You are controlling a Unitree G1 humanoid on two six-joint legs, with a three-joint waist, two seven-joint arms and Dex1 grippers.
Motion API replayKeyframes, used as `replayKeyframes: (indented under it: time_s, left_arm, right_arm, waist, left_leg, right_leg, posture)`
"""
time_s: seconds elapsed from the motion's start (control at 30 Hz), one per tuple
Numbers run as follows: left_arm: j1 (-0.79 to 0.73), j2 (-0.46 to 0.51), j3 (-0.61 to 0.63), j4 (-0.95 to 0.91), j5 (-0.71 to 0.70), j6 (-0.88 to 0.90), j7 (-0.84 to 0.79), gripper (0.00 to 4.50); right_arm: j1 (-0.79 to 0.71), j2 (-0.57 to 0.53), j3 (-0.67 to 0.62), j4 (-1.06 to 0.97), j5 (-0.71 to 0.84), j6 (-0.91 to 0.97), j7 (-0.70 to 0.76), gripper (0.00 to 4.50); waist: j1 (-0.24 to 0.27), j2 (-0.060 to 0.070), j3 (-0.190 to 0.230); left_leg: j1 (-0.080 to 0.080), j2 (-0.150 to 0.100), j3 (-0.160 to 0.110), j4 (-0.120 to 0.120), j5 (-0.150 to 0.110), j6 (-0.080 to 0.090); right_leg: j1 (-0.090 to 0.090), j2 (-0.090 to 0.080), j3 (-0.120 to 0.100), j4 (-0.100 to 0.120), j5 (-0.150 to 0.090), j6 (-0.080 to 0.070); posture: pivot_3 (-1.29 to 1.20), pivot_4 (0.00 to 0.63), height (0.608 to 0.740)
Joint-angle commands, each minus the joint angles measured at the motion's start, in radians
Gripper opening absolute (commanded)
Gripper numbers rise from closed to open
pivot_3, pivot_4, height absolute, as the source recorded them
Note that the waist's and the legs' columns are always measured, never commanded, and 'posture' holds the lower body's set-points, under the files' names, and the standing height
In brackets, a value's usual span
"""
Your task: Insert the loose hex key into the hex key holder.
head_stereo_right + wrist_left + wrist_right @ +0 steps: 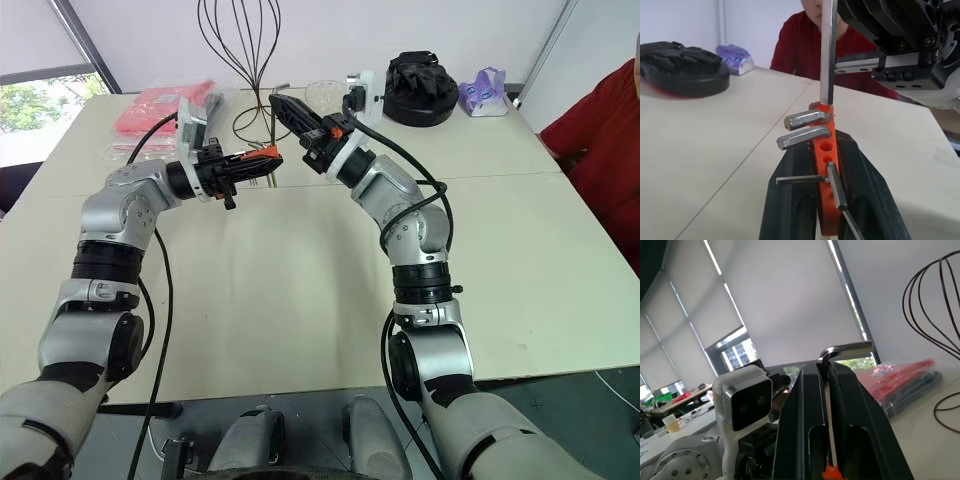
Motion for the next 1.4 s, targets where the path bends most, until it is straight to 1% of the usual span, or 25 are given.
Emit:
replayKeyframes:
  time_s: [0.03, 0.5, 1.4]
  left_arm:
    - [-0.017, 0.011, 0.025, -0.068, -0.028, -0.011, -0.008, 0.0]
    - [-0.002, 0.019, 0.006, -0.038, 0.001, -0.045, -0.017, 0.0]
    - [-0.003, 0.023, 0.0, 0.031, 0.035, -0.088, -0.03, 0.0]
  right_arm:
    - [0.007, -0.004, 0.011, 0.017, -0.013, 0.001, 0.001, 0.03]
    - [-0.014, -0.009, -0.001, 0.018, -0.008, 0.0, 0.0, 0.03]
    - [-0.007, 0.005, -0.004, -0.022, 0.009, 0.017, -0.012, 0.03]
  waist:
    - [0.0, 0.0, 0.0]
    - [0.001, 0.0, 0.0]
    - [0.001, 0.0, 0.0]
  left_leg:
    - [0.0, 0.0, 0.0, 0.0, 0.0, 0.0]
    - [0.0, 0.0, 0.0, 0.0, 0.0, 0.0]
    - [0.0, 0.0, 0.0, 0.0, 0.0, 0.0]
  right_leg:
    - [0.0, 0.0, 0.0, 0.0, 0.0, 0.0]
    - [0.0, 0.0, 0.0, 0.0, 0.0, 0.0]
    - [0.0, 0.0, 0.0, 0.0, 0.0, 0.0]
  posture:
    - [0.0, 0.15, 0.74]
    - [0.0, 0.15, 0.74]
    - [0.0, 0.15, 0.74]
